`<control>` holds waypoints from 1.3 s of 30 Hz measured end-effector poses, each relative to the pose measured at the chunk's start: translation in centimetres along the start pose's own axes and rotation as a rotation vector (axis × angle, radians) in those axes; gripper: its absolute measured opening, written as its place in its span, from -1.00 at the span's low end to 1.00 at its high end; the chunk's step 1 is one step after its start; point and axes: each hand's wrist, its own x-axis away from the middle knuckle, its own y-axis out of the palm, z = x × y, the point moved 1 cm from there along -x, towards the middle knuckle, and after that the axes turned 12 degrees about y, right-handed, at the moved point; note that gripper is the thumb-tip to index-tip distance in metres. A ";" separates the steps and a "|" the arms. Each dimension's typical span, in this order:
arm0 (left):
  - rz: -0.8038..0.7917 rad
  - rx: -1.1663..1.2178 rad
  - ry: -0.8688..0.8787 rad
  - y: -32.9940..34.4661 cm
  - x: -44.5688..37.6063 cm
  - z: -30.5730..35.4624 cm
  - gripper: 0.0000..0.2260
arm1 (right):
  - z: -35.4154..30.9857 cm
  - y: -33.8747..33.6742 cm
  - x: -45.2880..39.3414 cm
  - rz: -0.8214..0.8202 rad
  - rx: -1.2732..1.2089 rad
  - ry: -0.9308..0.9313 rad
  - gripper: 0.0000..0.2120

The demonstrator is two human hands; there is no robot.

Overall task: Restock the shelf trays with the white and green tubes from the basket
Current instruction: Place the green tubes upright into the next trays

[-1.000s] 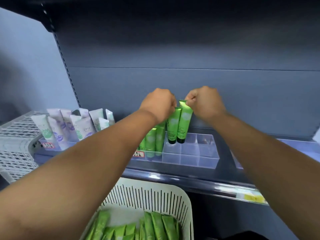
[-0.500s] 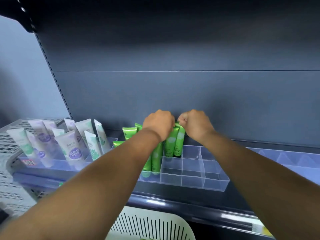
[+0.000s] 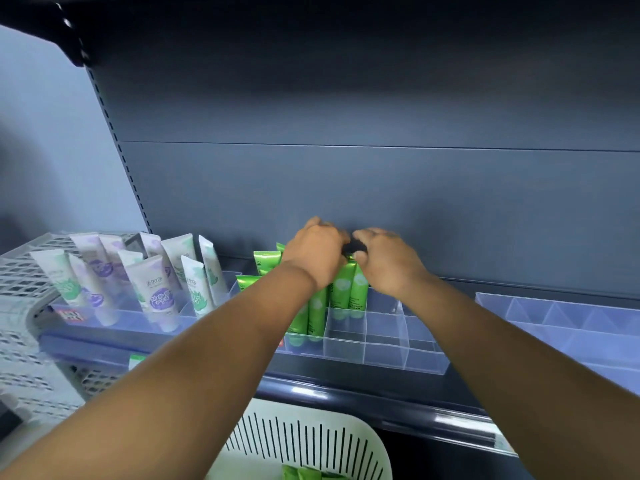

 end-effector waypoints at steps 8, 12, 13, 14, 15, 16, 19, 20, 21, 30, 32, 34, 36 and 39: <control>-0.047 -0.128 0.045 -1.1 7.9 -0.3 -0.38 | -2.5 0.0 7.6 -0.071 0.155 -0.050 -0.39; -0.055 -0.121 0.027 -0.7 12.9 -0.4 -0.38 | -4.1 1.1 11.7 -0.088 0.161 -0.072 -0.37; -0.058 -0.110 0.019 -0.4 14.3 -0.4 -0.37 | -4.4 1.5 12.7 -0.093 0.155 -0.082 -0.37; -0.060 -0.100 0.010 -0.1 15.5 -0.4 -0.37 | -4.7 1.9 13.7 -0.099 0.148 -0.091 -0.37; -0.066 -0.090 -0.001 0.2 16.8 -0.5 -0.37 | -5.0 2.3 14.7 -0.110 0.140 -0.096 -0.37; -0.075 -0.081 -0.014 0.6 18.1 -0.6 -0.37 | -5.2 2.8 15.7 -0.126 0.135 -0.099 -0.37; -0.120 -0.063 -0.056 2.1 21.6 -1.0 -0.38 | -5.6 4.9 18.2 -0.191 0.134 -0.097 -0.37; -0.142 -0.061 -0.067 2.8 22.5 -1.2 -0.39 | -5.7 5.7 18.8 -0.210 0.141 -0.098 -0.37; -0.169 -0.056 -0.080 3.5 23.5 -1.3 -0.38 | -5.8 6.4 19.5 -0.230 0.147 -0.099 -0.37; -0.388 -0.001 -0.159 10.1 28.6 -3.4 -0.34 | -6.5 14.7 22.7 -0.431 0.146 -0.096 -0.36; -0.451 0.021 -0.176 11.5 29.3 -4.0 -0.32 | -6.7 16.5 22.9 -0.472 0.161 -0.118 -0.36; -0.510 0.036 -0.176 13.0 30.0 -4.6 -0.29 | -6.7 18.3 23.0 -0.514 0.174 -0.134 -0.36; -0.572 0.050 -0.178 14.4 30.6 -5.3 -0.25 | -6.6 20.3 23.1 -0.564 0.199 -0.145 -0.35; -0.674 0.065 -0.189 16.3 31.2 -6.6 -0.21 | -6.6 23.1 22.9 -0.636 0.244 -0.149 -0.33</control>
